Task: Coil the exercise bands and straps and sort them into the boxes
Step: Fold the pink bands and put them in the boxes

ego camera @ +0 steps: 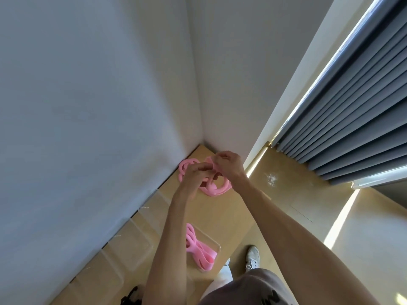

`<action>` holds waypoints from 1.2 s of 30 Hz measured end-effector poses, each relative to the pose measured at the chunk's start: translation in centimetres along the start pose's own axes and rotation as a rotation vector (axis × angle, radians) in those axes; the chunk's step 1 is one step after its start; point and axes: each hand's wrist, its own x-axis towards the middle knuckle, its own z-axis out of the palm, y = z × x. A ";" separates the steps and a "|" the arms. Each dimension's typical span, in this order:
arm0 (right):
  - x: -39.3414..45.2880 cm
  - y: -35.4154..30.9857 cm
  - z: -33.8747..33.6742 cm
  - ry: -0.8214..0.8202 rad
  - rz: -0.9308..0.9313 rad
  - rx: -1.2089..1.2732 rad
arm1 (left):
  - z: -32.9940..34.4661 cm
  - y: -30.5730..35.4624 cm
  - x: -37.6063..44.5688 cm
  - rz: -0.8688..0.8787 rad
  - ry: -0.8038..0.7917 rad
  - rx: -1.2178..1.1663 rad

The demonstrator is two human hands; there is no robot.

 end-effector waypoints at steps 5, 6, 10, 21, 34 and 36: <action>0.4 1.1 -0.2 0.046 0.160 -0.019 | 0.2 -2.8 0.4 -0.332 0.071 -0.377; 0.4 1.5 -0.3 0.064 0.177 -0.024 | 0.3 -3.4 0.8 -0.421 0.130 -0.462; -0.1 3.3 -1.2 -0.095 0.200 -0.013 | 1.3 -4.1 2.1 -0.586 0.164 -0.775; -0.2 6.5 -2.2 0.073 0.446 -0.021 | 1.0 -2.4 3.7 -0.358 0.213 -0.592; 0.1 4.4 -0.8 0.065 0.344 0.598 | 1.7 -3.8 0.7 -0.242 0.115 0.006; 0.2 4.2 -0.7 0.023 0.292 0.397 | 2.0 -4.2 0.7 -0.200 0.117 -0.038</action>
